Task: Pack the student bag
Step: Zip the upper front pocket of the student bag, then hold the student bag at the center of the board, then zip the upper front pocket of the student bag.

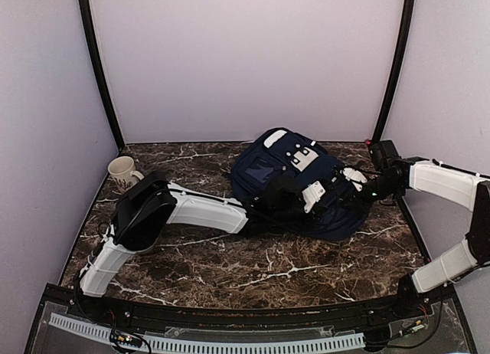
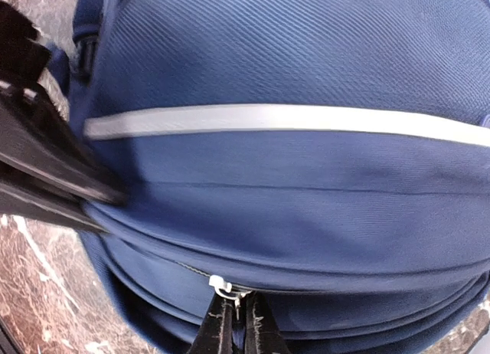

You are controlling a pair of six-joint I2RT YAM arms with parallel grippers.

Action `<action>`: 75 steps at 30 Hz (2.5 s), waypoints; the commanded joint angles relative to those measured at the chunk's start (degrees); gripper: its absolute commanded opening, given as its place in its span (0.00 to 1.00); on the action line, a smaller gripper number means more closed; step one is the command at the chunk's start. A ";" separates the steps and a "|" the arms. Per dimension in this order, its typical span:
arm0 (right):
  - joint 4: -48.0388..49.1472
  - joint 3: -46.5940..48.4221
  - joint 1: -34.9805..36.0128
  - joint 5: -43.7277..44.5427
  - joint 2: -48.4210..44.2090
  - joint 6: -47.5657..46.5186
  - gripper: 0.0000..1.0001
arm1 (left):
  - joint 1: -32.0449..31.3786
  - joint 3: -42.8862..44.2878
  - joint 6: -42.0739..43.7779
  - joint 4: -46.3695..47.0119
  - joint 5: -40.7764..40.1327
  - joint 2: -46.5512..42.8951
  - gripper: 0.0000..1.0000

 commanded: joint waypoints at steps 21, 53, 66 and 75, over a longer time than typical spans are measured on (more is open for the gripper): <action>-9.17 3.61 2.96 -9.61 6.04 -4.70 0.02 | -0.85 -42.59 5.74 -10.48 -14.33 -32.44 0.00; -11.69 4.10 16.42 -8.50 5.27 -4.81 0.02 | -6.01 -18.80 18.43 -12.04 -17.66 -17.06 0.17; -24.93 10.60 8.29 -2.82 10.14 -18.81 0.02 | -5.99 -24.22 19.57 -11.83 -15.14 -21.10 0.00; -26.16 14.05 5.05 0.55 12.94 -23.57 0.01 | -6.01 -27.98 20.08 -11.41 -11.80 -23.74 0.00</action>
